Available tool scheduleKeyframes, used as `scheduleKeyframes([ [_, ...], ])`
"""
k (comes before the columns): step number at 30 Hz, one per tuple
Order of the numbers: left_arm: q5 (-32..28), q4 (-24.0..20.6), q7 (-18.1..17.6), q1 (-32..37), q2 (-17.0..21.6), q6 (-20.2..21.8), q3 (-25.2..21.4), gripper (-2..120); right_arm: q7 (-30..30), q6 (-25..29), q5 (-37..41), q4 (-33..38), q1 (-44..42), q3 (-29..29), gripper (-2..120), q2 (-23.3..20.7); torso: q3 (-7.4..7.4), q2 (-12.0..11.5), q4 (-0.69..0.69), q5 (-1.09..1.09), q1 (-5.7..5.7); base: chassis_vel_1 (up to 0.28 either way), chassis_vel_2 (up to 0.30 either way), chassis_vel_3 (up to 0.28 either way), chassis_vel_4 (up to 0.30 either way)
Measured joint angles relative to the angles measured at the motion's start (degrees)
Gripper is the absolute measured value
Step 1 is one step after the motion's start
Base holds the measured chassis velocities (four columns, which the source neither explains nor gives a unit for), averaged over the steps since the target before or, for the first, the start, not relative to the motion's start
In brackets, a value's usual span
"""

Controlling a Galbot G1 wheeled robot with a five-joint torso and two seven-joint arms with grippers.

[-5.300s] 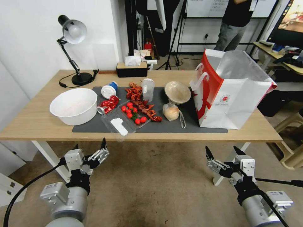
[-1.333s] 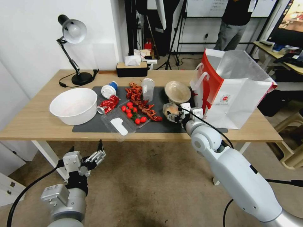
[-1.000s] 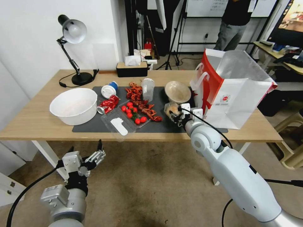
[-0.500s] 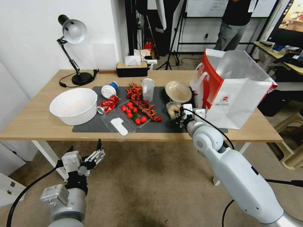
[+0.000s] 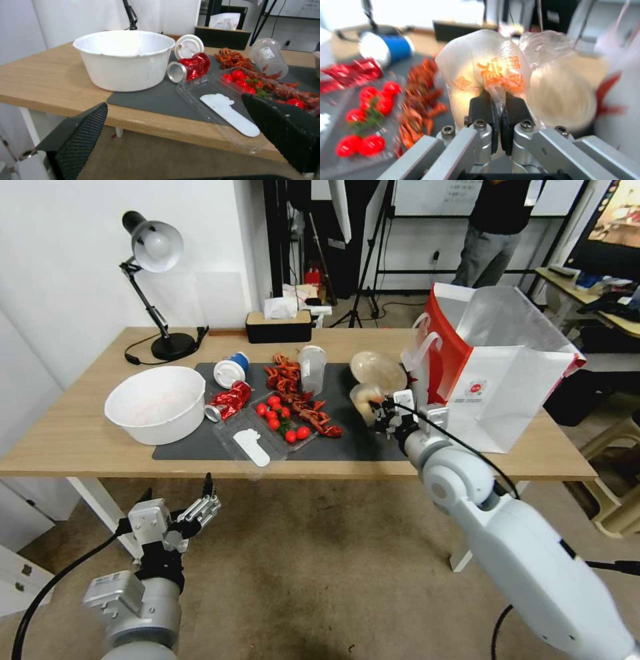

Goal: Pick up the trash from the table and place it into the takeout bag.

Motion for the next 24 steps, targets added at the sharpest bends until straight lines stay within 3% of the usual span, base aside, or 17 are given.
scheduleKeyframes([
  [3, 0.2, -0.1, -0.1, 0.1, -0.1, -0.2, 0.0, 100, -3.5, 2.9, -0.3, 2.3, 0.2, 2.1, 0, -2.7, 0.00, 0.0, 0.00, 0.00, 0.00, 0.000, 0.000, 0.000, 0.000],
  [8, 0.4, -0.4, -0.2, 0.2, -0.2, -0.2, -0.1, 100, -3.7, 5.9, 1.4, 4.8, 2.1, 4.7, 0, -5.4, 0.00, 0.0, 0.01, 0.01, 0.00, 0.000, 0.000, 0.000, 0.000],
  [15, 1.4, -1.1, -0.2, 1.0, -0.4, -0.7, 0.1, 100, 2.5, 8.1, 9.8, 6.1, 9.0, 11.2, 0, -11.2, 0.00, 0.0, 0.01, 0.00, 0.00, 0.000, 0.000, 0.000, 0.000],
  [24, 1.5, -1.2, -0.2, 1.3, -0.4, -0.7, 0.2, 100, 10.0, 3.8, 15.6, 1.6, 12.6, 16.9, 0, -16.7, 0.00, 0.0, 0.00, 0.01, 0.00, 0.000, 0.000, 0.000, 0.000],
])
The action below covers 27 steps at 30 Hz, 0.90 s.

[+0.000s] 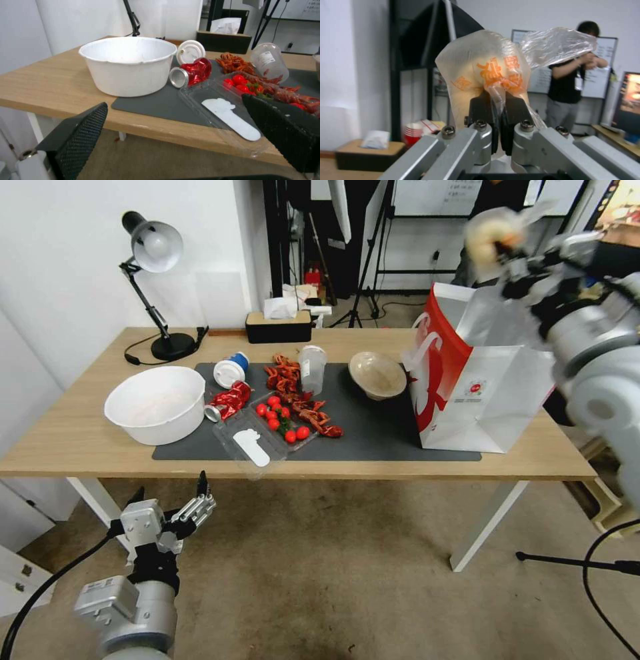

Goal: Pick up the trash from the table and place it into the takeout bag.

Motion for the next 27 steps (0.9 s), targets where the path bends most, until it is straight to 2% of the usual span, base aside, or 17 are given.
scheduleKeyframes([
  [11, 0.0, -0.1, 0.0, 0.3, 0.0, 0.0, 0.0, 100, 2.6, -4.4, -0.1, -2.6, 0.2, -1.3, 2, 0.7, 0.00, 0.0, 0.01, -0.01, 0.00, 0.000, 0.000, 0.000, 0.000],
  [17, -0.1, -0.1, -0.1, 0.1, 0.0, -0.1, 0.0, 100, 3.0, -5.4, -0.1, -3.2, -0.1, -1.5, 28, 0.6, 0.00, 0.0, 0.01, -0.01, 0.00, 0.000, 0.000, 0.000, 0.000],
  [20, -0.1, -0.1, -0.1, 0.0, -0.1, 0.0, 0.1, 100, 3.1, -5.8, 0.2, -3.3, -0.1, -1.6, 35, 0.6, 0.00, 0.0, 0.00, -0.01, 0.00, 0.000, 0.000, 0.000, 0.000],
  [21, -0.1, -0.1, -0.1, 0.0, -0.1, 0.0, 0.2, 100, 3.1, -5.9, 0.3, -3.4, -0.1, -1.6, 43, 0.6, 0.00, 0.0, 0.00, -0.01, 0.00, 0.000, 0.000, 0.000, 0.000],
  [25, -0.1, -0.1, -0.1, 0.0, -0.1, 0.0, 0.2, 100, 3.1, -6.0, 0.3, -3.4, -0.2, -1.7, 49, 0.7, 0.00, 0.0, 0.00, -0.01, 0.00, 0.000, 0.000, 0.000, 0.000],
  [26, -0.1, -0.1, -0.1, 0.0, -0.1, 0.0, 0.2, 100, 3.1, -6.1, 0.3, -3.4, -0.3, -1.7, 58, 0.8, 0.00, 0.0, 0.01, -0.01, 0.00, 0.000, 0.000, 0.000, 0.000],
  [27, -0.1, -0.1, -0.1, 0.0, -0.1, 0.1, 0.2, 100, 3.1, -6.2, 0.3, -3.3, -0.5, -1.7, 61, 0.9, 0.00, 0.0, 0.00, -0.01, 0.00, 0.000, 0.000, 0.000, 0.000],
])
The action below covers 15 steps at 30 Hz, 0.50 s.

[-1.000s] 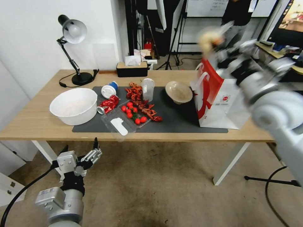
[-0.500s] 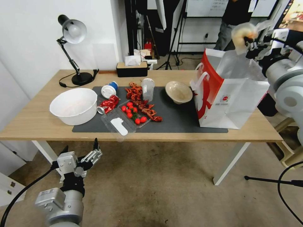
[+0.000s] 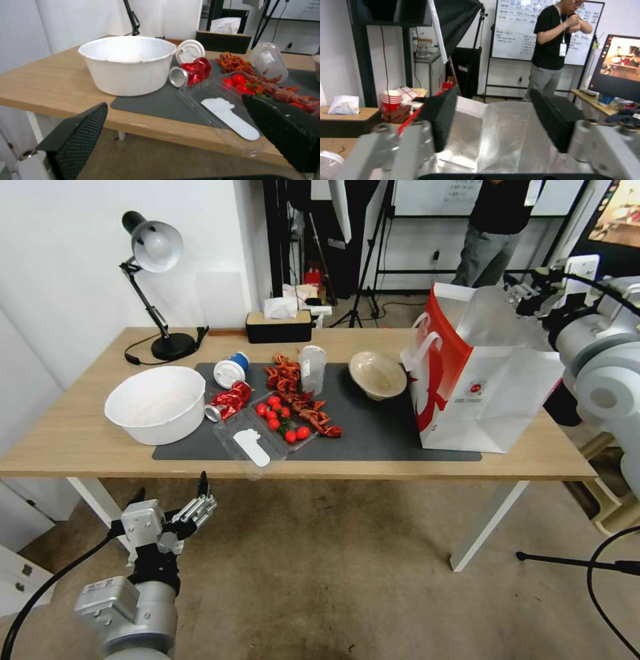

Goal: Pick up the trash from the table and place it into the takeout bag.

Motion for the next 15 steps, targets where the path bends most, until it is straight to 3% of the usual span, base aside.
scheduleKeyframes([
  [5, 0.0, 0.0, 0.0, 0.0, 0.1, 0.1, -0.1, 100, 0.0, 0.0, 0.0, 0.6, -0.7, 0.1, 78, 0.3, 0.00, 0.0, 0.00, 0.00, 0.00, 0.000, 0.000, 0.000, 0.000],
  [8, 0.0, 0.0, 0.1, 0.2, 0.1, 0.2, -0.1, 100, 0.0, 0.6, 0.1, 1.5, -1.2, 0.6, 94, 0.4, 0.00, 0.0, 0.00, 0.00, 0.00, 0.000, 0.000, 0.000, 0.000],
  [15, 0.1, 0.0, 0.2, 0.3, -0.1, 0.1, -0.1, 100, 0.0, 2.6, 0.6, 4.6, -3.2, 1.8, 100, 0.1, 0.00, 0.0, 0.00, -0.01, 0.00, 0.000, 0.000, 0.000, 0.000],
])
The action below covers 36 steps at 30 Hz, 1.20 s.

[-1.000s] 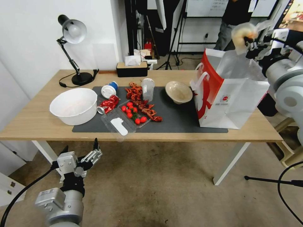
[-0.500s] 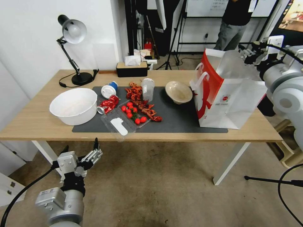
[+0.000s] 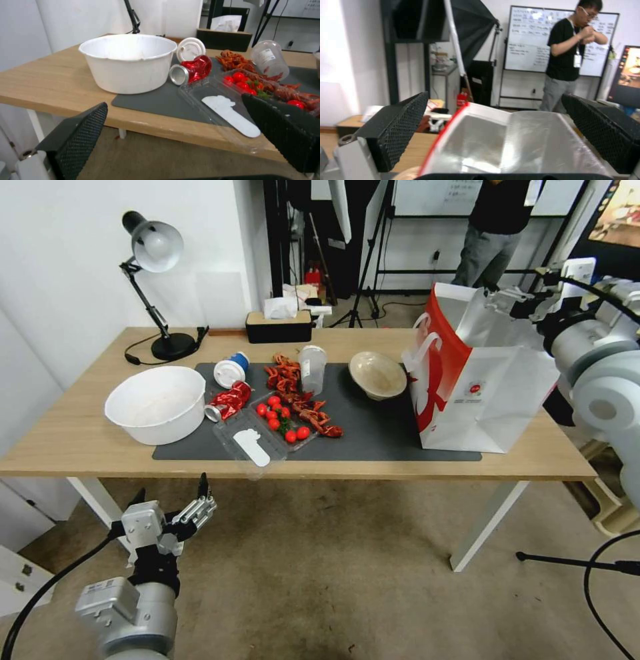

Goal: Pick up the trash from the table and place it into the takeout bag.

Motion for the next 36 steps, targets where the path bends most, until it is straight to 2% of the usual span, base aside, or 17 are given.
scheduleKeyframes([
  [5, 0.1, 0.0, 0.1, 0.2, -0.3, -0.1, 0.0, 100, -0.2, 2.3, -0.4, 3.5, -3.8, 1.7, 100, 0.0, 0.00, 0.0, 0.00, 0.00, 0.00, 0.000, 0.000, 0.000, 0.000],
  [7, 0.2, 0.0, 0.1, 0.3, -0.4, -0.4, 0.2, 100, -1.6, 5.1, -1.7, 7.0, -10.5, 4.3, 100, 0.3, 0.00, 0.0, -0.01, 0.00, 0.00, 0.000, 0.000, 0.000, 0.000],
  [8, 0.2, 0.0, 0.1, 0.3, -0.4, -0.4, 0.2, 100, -1.6, 5.1, -1.7, 7.0, -10.5, 4.3, 100, 0.3, 0.00, 0.0, -0.01, 0.00, 0.00, 0.000, 0.000, 0.000, 0.000],
  [10, 0.5, 0.0, 0.2, 0.4, -0.6, -0.6, 0.5, 100, -3.9, 7.8, -4.1, 10.8, -19.2, 8.3, 100, 1.1, -0.01, 0.0, -0.02, 0.01, 0.00, 0.000, 0.000, 0.000, 0.000],
  [13, 0.6, 0.0, 0.2, 0.5, -0.6, -0.7, 0.6, 100, -4.9, 8.9, -4.9, 12.0, -21.6, 9.7, 100, 1.4, -0.01, 0.0, 0.00, 0.02, 0.00, 0.000, 0.000, 0.000, 0.000],
  [16, 1.0, 0.0, 0.3, 0.8, -0.7, -1.2, 1.0, 100, -9.9, 14.1, -9.4, 16.5, -32.4, 15.3, 100, 2.6, -0.01, 0.0, 0.00, 0.00, 0.00, 0.000, 0.000, 0.000, 0.000],
  [20, 1.1, 0.0, 0.4, 0.8, -0.9, -1.3, 1.0, 100, -10.8, 14.9, -11.3, 18.6, -36.6, 16.5, 100, 4.1, -0.01, 0.0, -0.01, 0.00, 0.00, 0.000, 0.000, 0.000, 0.000],
  [21, 1.1, 0.0, 0.5, 0.7, -1.0, -1.3, 1.0, 100, -11.4, 15.6, -13.3, 19.8, -39.4, 16.9, 100, 6.0, -0.01, 0.0, 0.00, 0.00, 0.00, 0.000, 0.000, 0.000, 0.000],
  [23, 1.1, 0.0, 0.6, 0.7, -1.0, -1.4, 1.0, 100, -11.6, 15.9, -14.0, 20.2, -40.4, 17.0, 100, 6.9, -0.01, 0.0, 0.00, 0.00, -0.01, 0.000, 0.000, 0.000, 0.000],
  [25, 1.2, 0.0, 0.8, 0.8, -1.0, -1.6, 1.0, 100, -12.8, 18.0, -17.3, 21.2, -45.1, 17.5, 100, 11.6, -0.01, 0.0, 0.00, 0.01, 0.00, 0.000, 0.000, 0.000, 0.000],
  [26, 1.2, 0.0, 0.8, 0.8, -1.0, -1.6, 1.0, 100, -12.8, 18.0, -17.3, 21.2, -45.1, 17.5, 100, 11.6, -0.01, 0.0, 0.00, 0.01, 0.00, 0.000, 0.000, 0.000, 0.000],
  [28, 1.2, 0.0, 0.8, 0.8, -0.9, -1.7, 0.9, 100, -14.2, 20.7, -20.7, 21.3, -48.9, 17.4, 100, 14.9, -0.01, 0.0, -0.01, 0.01, -0.01, 0.000, 0.000, 0.000, 0.000],
  [36, 1.1, 0.0, 0.8, 1.3, -0.6, -2.2, 0.8, 100, -16.4, 28.1, -27.5, 19.9, -56.7, 16.0, 100, 21.3, -0.01, 0.0, 0.00, 0.00, 0.00, 0.000, 0.000, 0.000, 0.000],
])
